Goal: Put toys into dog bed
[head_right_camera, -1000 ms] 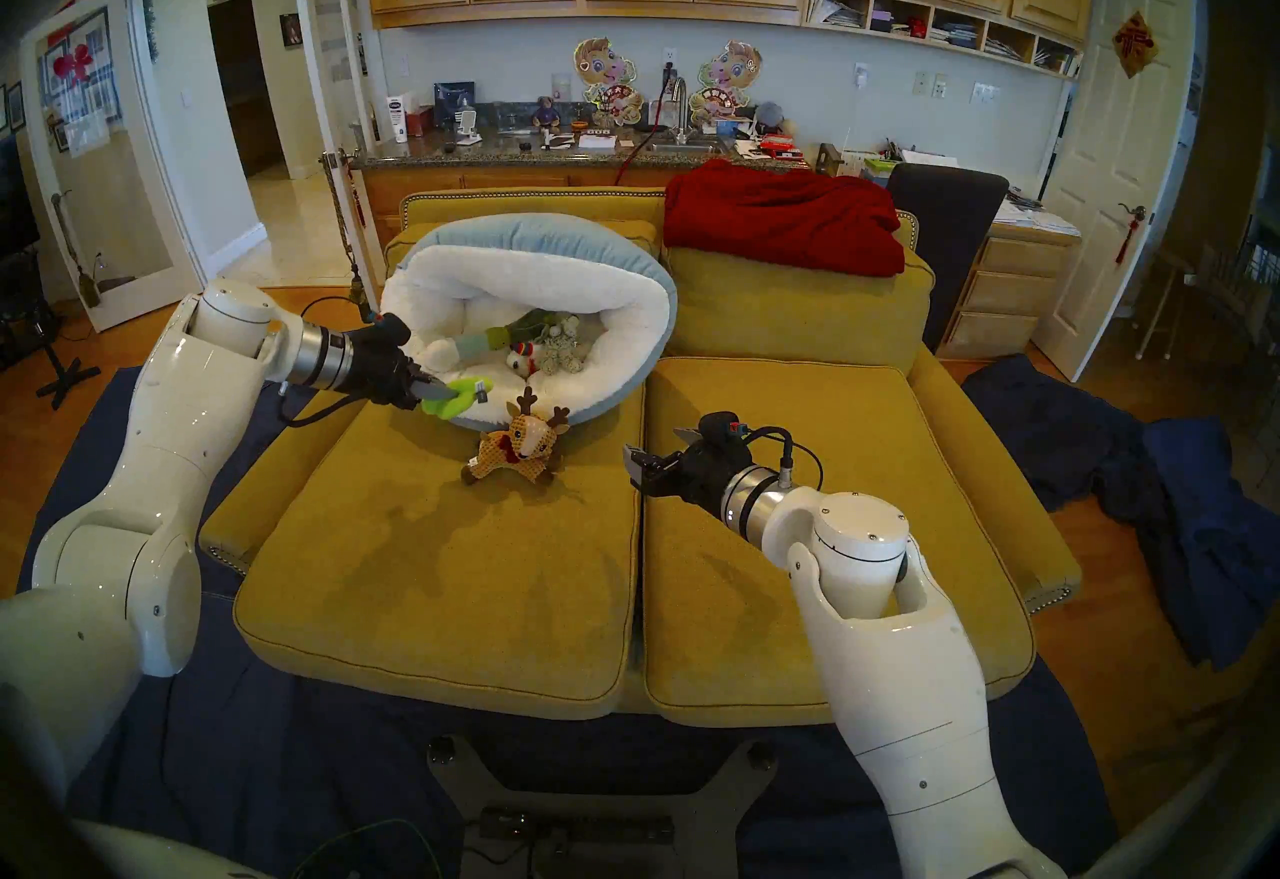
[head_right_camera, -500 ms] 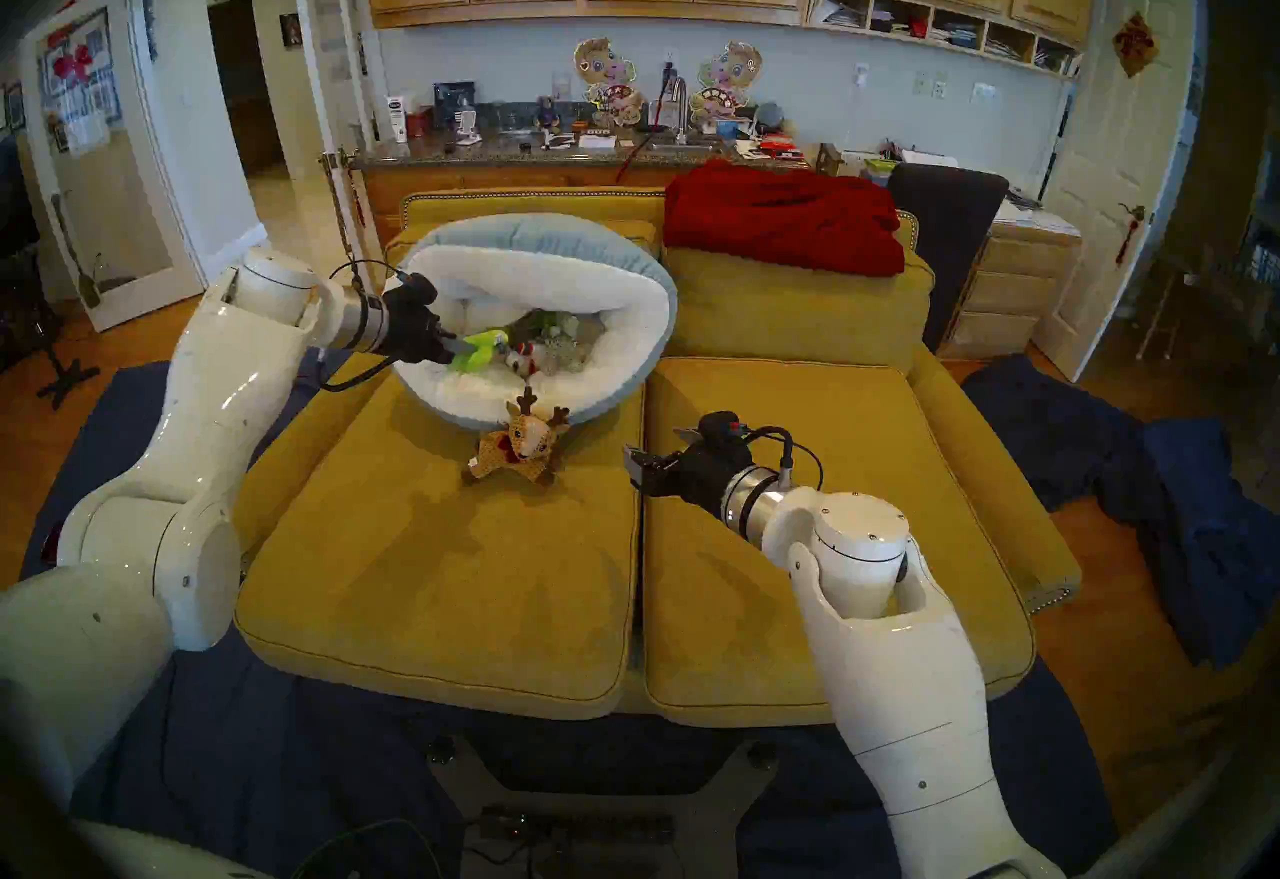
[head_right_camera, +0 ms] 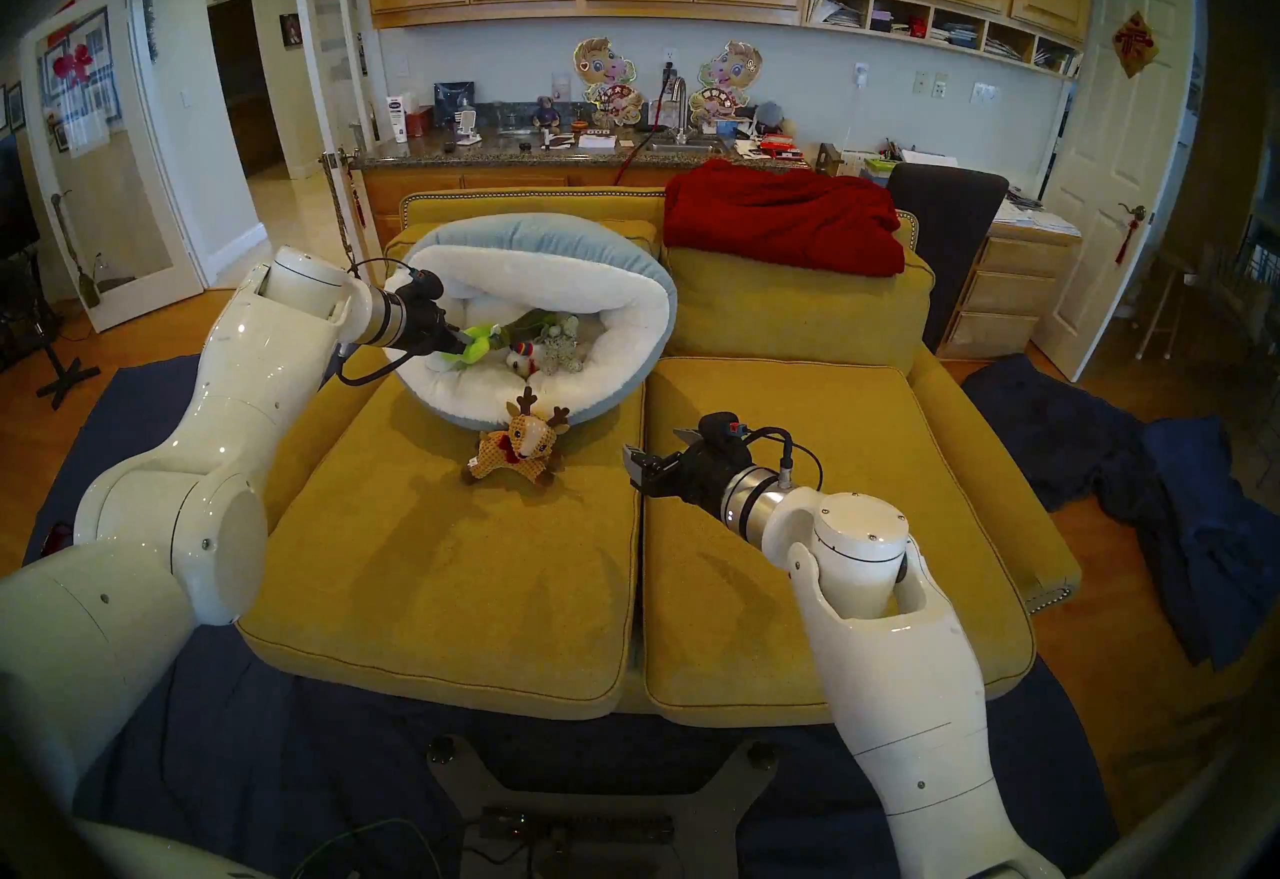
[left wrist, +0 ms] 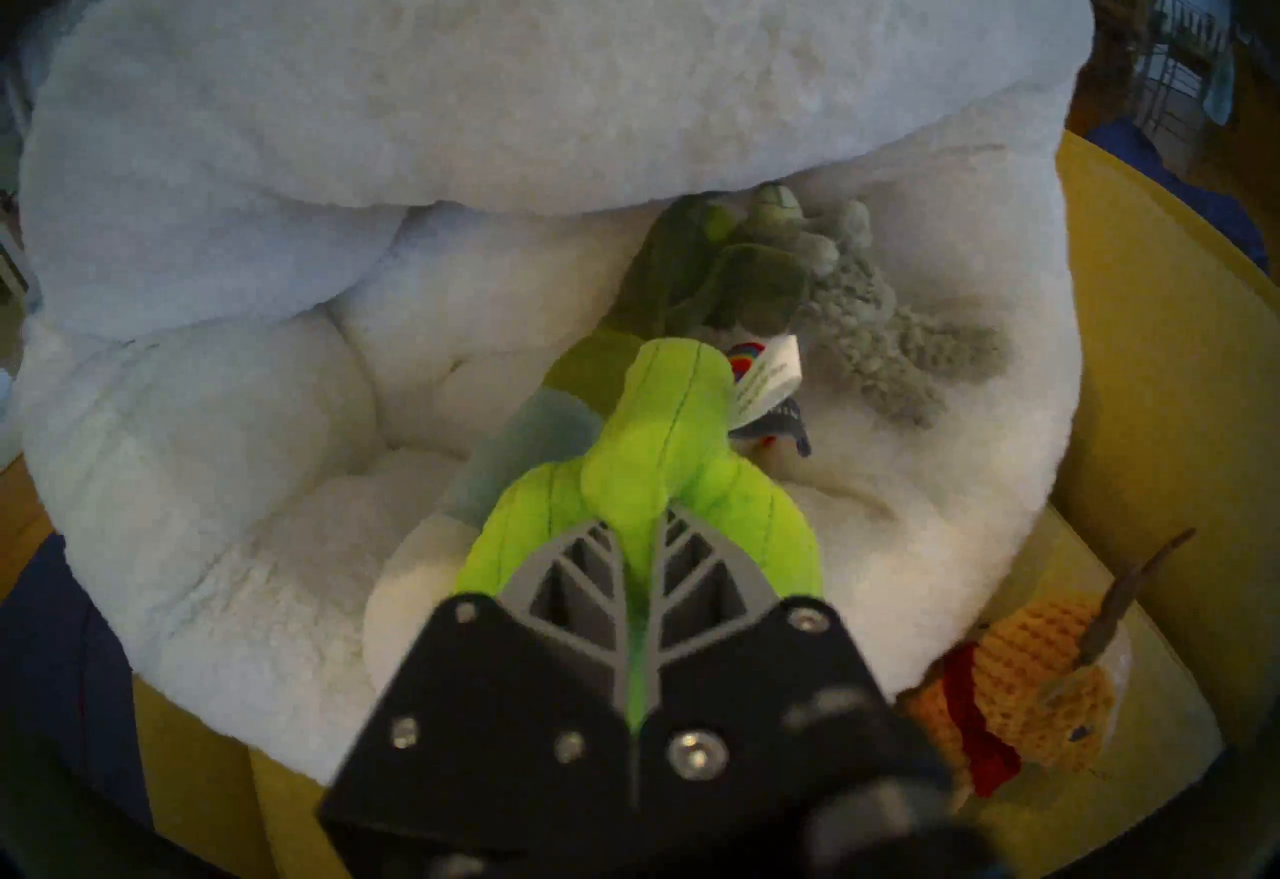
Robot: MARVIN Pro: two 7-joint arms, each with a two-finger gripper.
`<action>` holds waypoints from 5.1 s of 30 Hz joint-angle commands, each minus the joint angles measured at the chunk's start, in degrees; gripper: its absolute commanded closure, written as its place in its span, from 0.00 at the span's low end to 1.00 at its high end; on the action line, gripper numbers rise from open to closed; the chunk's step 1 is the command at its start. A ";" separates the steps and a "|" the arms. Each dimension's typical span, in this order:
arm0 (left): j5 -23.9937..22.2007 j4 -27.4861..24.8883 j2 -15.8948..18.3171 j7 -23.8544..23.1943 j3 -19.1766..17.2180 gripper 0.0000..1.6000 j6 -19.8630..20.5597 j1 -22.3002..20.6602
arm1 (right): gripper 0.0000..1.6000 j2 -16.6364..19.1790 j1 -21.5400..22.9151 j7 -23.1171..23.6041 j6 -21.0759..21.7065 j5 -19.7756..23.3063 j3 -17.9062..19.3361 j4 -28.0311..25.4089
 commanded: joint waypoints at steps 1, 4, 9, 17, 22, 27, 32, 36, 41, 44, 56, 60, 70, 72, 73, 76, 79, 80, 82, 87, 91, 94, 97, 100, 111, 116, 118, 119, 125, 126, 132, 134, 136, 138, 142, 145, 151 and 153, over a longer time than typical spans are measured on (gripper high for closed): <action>-0.48 -0.56 0.19 2.23 -1.55 1.00 -1.32 -5.61 | 0.00 -0.08 1.21 0.06 -0.35 0.09 0.26 -1.61; -0.15 1.22 0.69 3.76 -1.86 1.00 -2.04 -6.95 | 0.00 -0.14 1.22 0.14 -0.36 0.01 0.30 -1.58; 0.40 5.90 1.22 5.77 -1.80 1.00 -2.82 -9.85 | 0.00 -0.21 1.22 0.24 -0.36 -0.08 0.35 -1.54; 0.14 10.24 1.05 9.83 -2.54 0.83 -4.90 -10.51 | 0.00 -0.32 1.23 0.36 -0.36 -0.22 0.42 -1.49; -0.30 13.04 0.78 11.51 -3.17 0.90 -5.79 -11.74 | 0.00 -0.38 1.23 0.42 -0.36 -0.28 0.45 -1.46; -1.03 15.50 0.56 13.20 -4.13 1.00 -7.17 -12.66 | 0.00 -0.45 1.24 0.50 -0.36 -0.35 0.51 -1.42; -1.73 17.36 0.28 14.04 -5.09 1.00 -8.47 -13.59 | 0.00 -0.53 1.24 0.59 -0.36 -0.43 0.55 -1.39; -2.28 18.38 -0.03 14.34 -5.68 1.00 -9.78 -14.04 | 0.00 -0.58 1.25 0.66 -0.36 -0.50 0.60 -1.39; -2.73 19.60 -0.40 14.57 -6.18 1.00 -11.70 -14.46 | 0.00 -0.65 1.25 0.74 -0.36 -0.59 0.66 -1.43; -2.89 20.49 -0.67 14.75 -6.33 1.00 -13.05 -14.46 | 0.00 -0.70 1.24 0.79 -0.35 -0.64 0.70 -1.46; -3.12 23.49 -1.15 14.13 -6.38 0.00 -17.18 -14.88 | 0.00 -0.84 1.21 0.94 -0.32 -0.83 0.83 -1.59; -3.75 23.74 -0.95 10.10 -6.58 0.00 -18.19 -15.62 | 0.00 -0.90 1.19 0.99 -0.29 -0.91 0.89 -1.67; -4.20 21.30 -0.40 -0.99 -4.29 0.00 -21.82 -14.10 | 0.00 -1.06 1.19 1.14 -0.31 -1.10 0.98 -1.52; -4.07 20.93 -0.03 -3.13 -3.71 0.00 -22.26 -13.56 | 0.00 -1.09 1.19 1.17 -0.31 -1.13 1.00 -1.48; -3.92 20.71 0.27 -4.85 -3.26 0.00 -22.52 -13.21 | 0.00 -1.11 1.19 1.19 -0.31 -1.15 1.01 -1.46; -3.84 20.39 0.74 -6.63 -2.65 0.00 -22.86 -12.51 | 0.00 -1.13 1.19 1.22 -0.32 -1.18 1.02 -1.45; -3.80 19.83 1.66 -10.69 -1.49 0.00 -23.45 -11.03 | 0.00 -1.19 1.20 1.29 -0.32 -1.24 1.06 -1.40; -3.79 19.57 1.93 -12.50 -1.19 0.00 -23.70 -10.66 | 0.00 -1.21 1.20 1.31 -0.32 -1.27 1.07 -1.39; -3.75 19.35 2.19 -14.18 -0.64 0.00 -24.04 -9.90 | 0.00 -1.24 1.20 1.34 -0.33 -1.30 1.09 -1.35; -3.76 18.53 2.87 -19.28 0.87 0.00 -25.15 -8.05 | 0.00 -1.33 1.20 1.43 -0.33 -1.40 1.13 -1.25; -4.11 17.48 3.56 -23.62 1.57 0.00 -26.13 -7.23 | 0.00 -1.40 1.20 1.50 -0.34 -1.49 1.17 -1.18; -4.32 16.85 3.94 -26.27 1.77 0.00 -26.61 -6.92 | 0.00 -1.43 1.20 1.54 -0.34 -1.53 1.19 -1.13; -4.68 15.66 4.77 -29.55 2.13 0.00 -27.41 -6.22 | 0.00 -1.49 1.22 1.61 -0.35 -1.59 1.22 -1.05; -5.03 14.55 5.38 -33.05 2.36 0.00 -27.93 -5.32 | 0.00 -1.54 1.23 1.67 -0.36 -1.65 1.25 -1.03; -7.79 10.82 4.34 -35.68 2.06 0.00 -28.98 -1.67 | 0.00 -1.68 1.25 1.82 -0.36 -1.82 1.37 -1.14; -10.14 7.84 2.80 -35.68 1.75 0.00 -28.75 0.71 | 0.00 -1.76 1.24 1.91 -0.33 -1.92 1.44 -1.25; -10.93 6.38 2.24 -35.68 1.77 0.00 -28.51 1.78 | 0.00 -1.79 1.23 1.94 -0.32 -1.96 1.47 -1.30; -11.42 5.28 2.07 -35.68 1.77 0.00 -28.25 2.56 | 0.00 -1.80 1.23 1.96 -0.31 -1.98 1.49 -1.34; -12.76 1.37 1.59 -35.68 1.89 0.00 -26.84 5.24 | 0.00 -1.86 1.18 2.01 -0.27 -2.06 1.56 -1.50; -13.19 -0.81 1.69 -35.68 1.89 0.00 -25.93 6.49 | 0.00 -1.88 1.17 2.03 -0.25 -2.09 1.58 -1.55; -13.46 -4.00 2.38 -35.68 1.93 0.00 -23.82 8.24 | 0.00 -1.95 1.11 2.07 -0.18 -2.20 1.66 -1.69; -13.50 -5.22 2.59 -35.68 1.88 0.00 -23.19 8.84 | 0.00 -1.97 1.10 2.08 -0.16 -2.23 1.67 -1.72; -13.22 -6.50 2.98 -35.68 1.68 0.00 -22.26 9.34 | 0.00 -2.00 1.08 2.09 -0.14 -2.27 1.70 -1.76; -12.65 -8.13 3.48 -35.68 1.55 0.00 -21.31 9.84 | 0.00 -2.03 1.07 2.11 -0.12 -2.31 1.72 -1.79; -11.45 -11.80 4.19 -35.02 1.46 0.00 -17.98 11.38 | 0.00 -2.09 1.04 2.13 -0.06 -2.39 1.76 -1.86; -10.65 -13.64 4.33 -33.52 1.34 0.00 -15.30 12.29 | 0.00 -2.13 1.00 2.13 0.01 -2.46 1.80 -1.96; -8.70 -18.07 4.26 -29.45 0.94 0.00 -9.68 13.96 | 0.00 -2.22 0.94 2.14 0.16 -2.59 1.87 -2.12; -7.74 -19.35 4.12 -27.79 0.84 0.00 -7.61 14.38 | 0.00 -2.25 0.92 2.14 0.22 -2.62 1.89 -2.17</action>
